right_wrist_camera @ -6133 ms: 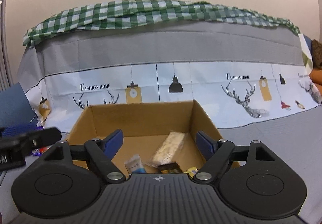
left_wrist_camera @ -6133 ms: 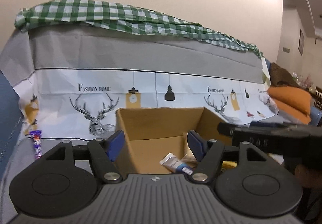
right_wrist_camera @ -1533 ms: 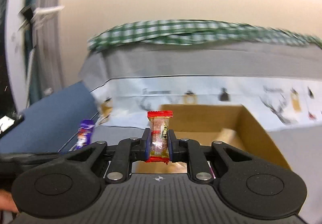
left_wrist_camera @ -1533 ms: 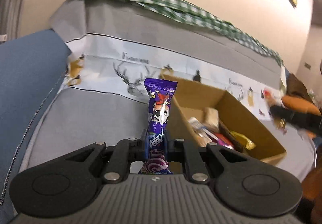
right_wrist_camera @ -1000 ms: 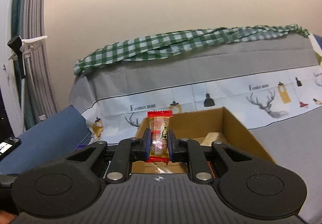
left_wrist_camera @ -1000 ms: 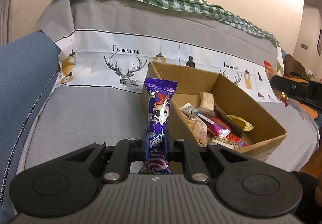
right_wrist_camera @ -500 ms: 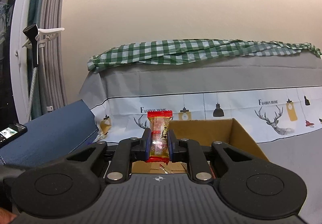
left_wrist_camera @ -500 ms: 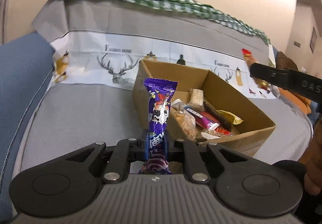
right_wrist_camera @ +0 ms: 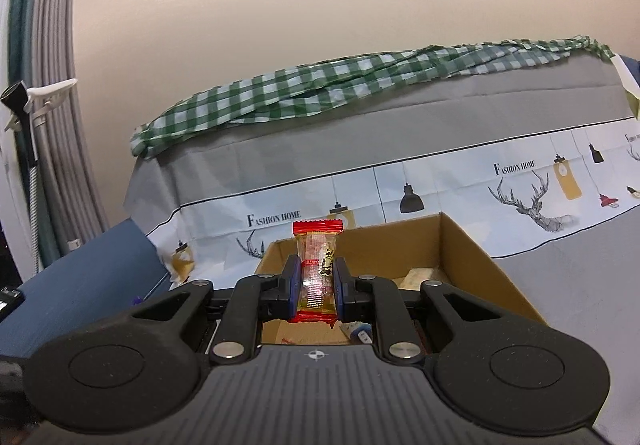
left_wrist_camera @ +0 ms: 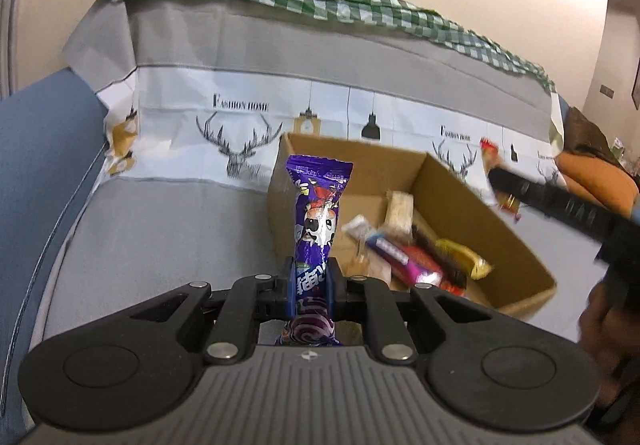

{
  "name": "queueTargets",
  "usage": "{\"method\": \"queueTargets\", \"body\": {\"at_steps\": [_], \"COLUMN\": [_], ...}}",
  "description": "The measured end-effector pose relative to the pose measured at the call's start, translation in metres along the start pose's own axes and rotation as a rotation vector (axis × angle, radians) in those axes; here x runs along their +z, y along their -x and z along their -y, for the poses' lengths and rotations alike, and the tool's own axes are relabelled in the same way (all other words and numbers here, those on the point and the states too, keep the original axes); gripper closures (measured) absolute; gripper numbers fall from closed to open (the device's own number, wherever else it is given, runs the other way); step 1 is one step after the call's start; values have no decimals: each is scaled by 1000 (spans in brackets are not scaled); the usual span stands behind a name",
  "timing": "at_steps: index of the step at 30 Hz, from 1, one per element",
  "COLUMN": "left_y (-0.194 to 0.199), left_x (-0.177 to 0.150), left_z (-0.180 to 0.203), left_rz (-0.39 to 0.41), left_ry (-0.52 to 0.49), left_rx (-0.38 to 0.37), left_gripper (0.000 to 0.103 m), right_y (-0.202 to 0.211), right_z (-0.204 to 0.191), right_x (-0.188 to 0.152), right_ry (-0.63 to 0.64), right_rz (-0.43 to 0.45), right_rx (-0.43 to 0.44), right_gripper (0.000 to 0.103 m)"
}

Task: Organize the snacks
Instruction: 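Carry the purple candy bar and red sweet over the box with both grippers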

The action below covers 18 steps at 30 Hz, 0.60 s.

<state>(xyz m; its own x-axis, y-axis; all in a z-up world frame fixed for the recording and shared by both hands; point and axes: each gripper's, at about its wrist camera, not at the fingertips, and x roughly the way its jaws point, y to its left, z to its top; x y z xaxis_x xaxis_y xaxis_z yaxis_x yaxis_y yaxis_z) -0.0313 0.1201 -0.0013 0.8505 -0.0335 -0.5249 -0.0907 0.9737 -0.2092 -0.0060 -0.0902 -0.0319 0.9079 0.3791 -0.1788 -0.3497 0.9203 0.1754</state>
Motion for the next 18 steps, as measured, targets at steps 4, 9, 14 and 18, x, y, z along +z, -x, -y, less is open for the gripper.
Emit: {"method": "queueTargets", "body": {"at_steps": [4, 9, 14, 18], "left_y": [-14, -39, -74, -95], "left_x": [32, 66, 84, 92], "left_z": [19, 48, 72, 88], "left_rz": [27, 58, 43, 30], "left_ry": [-17, -36, -50, -70], "left_rx": [-14, -45, -64, -78], "left_gripper": [88, 88, 88, 88], "right_y": [-13, -26, -46, -52], "right_z": [6, 21, 36, 44], "right_x": [-1, 0, 1, 1], "right_ry": [-14, -68, -118, -148], "right_rz": [27, 62, 43, 37], "right_rx": [-13, -64, -135, -161], "right_gripper": [86, 86, 86, 86]}}
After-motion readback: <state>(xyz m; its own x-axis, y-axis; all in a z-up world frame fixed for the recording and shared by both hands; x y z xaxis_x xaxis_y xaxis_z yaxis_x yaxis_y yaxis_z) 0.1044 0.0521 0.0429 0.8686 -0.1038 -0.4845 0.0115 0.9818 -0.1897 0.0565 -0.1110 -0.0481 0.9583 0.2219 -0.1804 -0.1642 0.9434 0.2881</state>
